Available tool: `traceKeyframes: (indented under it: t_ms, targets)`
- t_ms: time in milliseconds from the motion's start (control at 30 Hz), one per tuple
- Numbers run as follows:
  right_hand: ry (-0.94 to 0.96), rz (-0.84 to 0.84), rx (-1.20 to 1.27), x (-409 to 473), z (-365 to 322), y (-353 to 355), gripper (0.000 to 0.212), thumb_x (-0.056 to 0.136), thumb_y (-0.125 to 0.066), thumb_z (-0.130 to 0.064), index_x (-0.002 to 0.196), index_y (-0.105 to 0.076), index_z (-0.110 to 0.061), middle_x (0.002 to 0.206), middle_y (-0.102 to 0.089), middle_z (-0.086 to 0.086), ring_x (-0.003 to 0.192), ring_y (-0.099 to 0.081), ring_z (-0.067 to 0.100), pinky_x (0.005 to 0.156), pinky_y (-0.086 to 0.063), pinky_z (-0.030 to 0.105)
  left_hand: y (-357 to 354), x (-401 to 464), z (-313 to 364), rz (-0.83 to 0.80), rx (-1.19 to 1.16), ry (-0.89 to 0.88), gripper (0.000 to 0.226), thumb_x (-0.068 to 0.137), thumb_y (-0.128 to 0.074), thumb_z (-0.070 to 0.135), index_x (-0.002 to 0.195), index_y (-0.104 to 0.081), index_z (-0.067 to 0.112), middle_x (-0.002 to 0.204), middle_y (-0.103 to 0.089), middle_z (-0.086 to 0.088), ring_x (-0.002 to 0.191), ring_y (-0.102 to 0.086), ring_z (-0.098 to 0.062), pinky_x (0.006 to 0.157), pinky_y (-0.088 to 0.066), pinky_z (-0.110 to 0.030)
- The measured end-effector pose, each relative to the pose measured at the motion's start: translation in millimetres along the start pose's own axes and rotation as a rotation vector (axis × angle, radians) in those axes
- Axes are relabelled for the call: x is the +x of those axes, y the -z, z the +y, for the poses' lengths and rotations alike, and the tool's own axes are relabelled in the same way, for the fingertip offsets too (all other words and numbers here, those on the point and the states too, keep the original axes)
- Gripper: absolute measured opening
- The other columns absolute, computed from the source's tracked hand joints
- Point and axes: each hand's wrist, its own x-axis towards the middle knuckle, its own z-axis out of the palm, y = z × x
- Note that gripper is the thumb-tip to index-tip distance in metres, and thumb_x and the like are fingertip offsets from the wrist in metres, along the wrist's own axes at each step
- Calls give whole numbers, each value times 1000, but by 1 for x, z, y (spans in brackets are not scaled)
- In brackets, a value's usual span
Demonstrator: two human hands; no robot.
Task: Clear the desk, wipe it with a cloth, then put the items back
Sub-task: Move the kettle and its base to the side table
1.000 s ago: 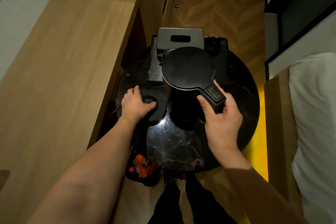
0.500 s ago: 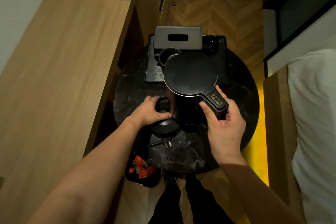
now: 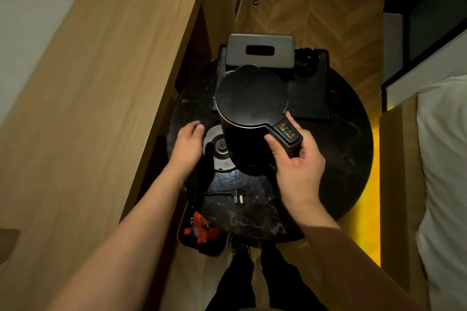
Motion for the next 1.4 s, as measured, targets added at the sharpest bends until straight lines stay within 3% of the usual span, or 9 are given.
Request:
traceKeyframes:
  t_ms: [67, 167, 300, 433, 733, 900, 1100, 1300, 1400]
  targets:
    - [-15, -35, 22, 2, 6, -15, 60, 82, -74, -44, 134, -58, -16, 127, -60, -29, 122, -57, 1, 97, -46, 12, 19, -16, 15, 44, -393, 87, 36, 108, -39, 37, 131, -59, 17, 127, -62, 3, 125, -56, -19, 112, -40, -38]
    - [-34, -108, 48, 1, 20, -34, 59, 82, -74, -40, 133, -59, -16, 126, -60, -31, 123, -57, 0, 96, -45, 11, 47, -28, 32, -18, -604, 103, 56, 106, -32, 52, 138, -54, 13, 135, -61, -6, 128, -56, -27, 108, -45, -43]
    - [-56, -220, 51, -10, 39, -47, 60, 81, -75, -38, 136, -57, -20, 128, -60, -30, 122, -57, 0, 96, -45, 12, 57, -32, 43, -229, -479, -18, 60, 101, -25, 65, 134, -58, 28, 103, -74, 12, 91, -71, -6, 91, -55, -32]
    - [-87, -263, 84, -16, 51, -46, 60, 84, -75, -36, 139, -54, -27, 134, -58, -25, 126, -54, 0, 98, -45, 13, 42, -30, 41, -124, -356, -131, 24, 104, -48, 44, 121, -60, 33, 115, -72, 15, 114, -65, -7, 93, -53, -27]
    - [-81, -264, -12, 2, 57, -27, 48, 81, -72, -54, 124, -61, -34, 136, -58, -22, 127, -54, 3, 104, -45, 22, 23, -31, 41, -7, -196, -203, 59, 90, -48, 67, 137, -51, 33, 128, -63, 12, 119, -60, -9, 105, -49, -45]
    - [-53, -385, 18, -5, 61, -29, 61, 82, -74, -49, 131, -58, -16, 136, -56, -26, 129, -52, 3, 104, -43, 18, 36, -41, 21, -19, -293, -142, 62, 81, -53, 70, 135, -48, 38, 133, -62, 10, 122, -60, -10, 107, -48, -47]
    - [-81, -350, 11, 11, 57, -22, 34, 80, -74, -53, 111, -63, -44, 140, -56, -16, 129, -53, 7, 106, -45, 26, 20, -41, 37, 44, -183, -178, 47, 92, -44, 64, 133, -43, 41, 125, -59, 16, 118, -57, -6, 105, -49, -40]
    - [-64, -389, -40, 5, 55, -36, 60, 81, -71, -54, 129, -58, -21, 129, -56, -35, 127, -53, -2, 105, -43, 19, 39, -34, 30, 69, -151, -156, 42, 101, -46, 54, 137, -44, 34, 113, -56, 28, 105, -53, 16, 94, -42, -19]
    - [-80, -397, -111, 11, 57, -21, 42, 78, -73, -54, 117, -60, -43, 120, -61, -36, 116, -59, -5, 95, -46, 12, 25, -54, 26, 116, -174, -161, 35, 94, -45, 60, 125, -39, 46, 117, -56, 22, 108, -58, 7, 90, -47, -23]
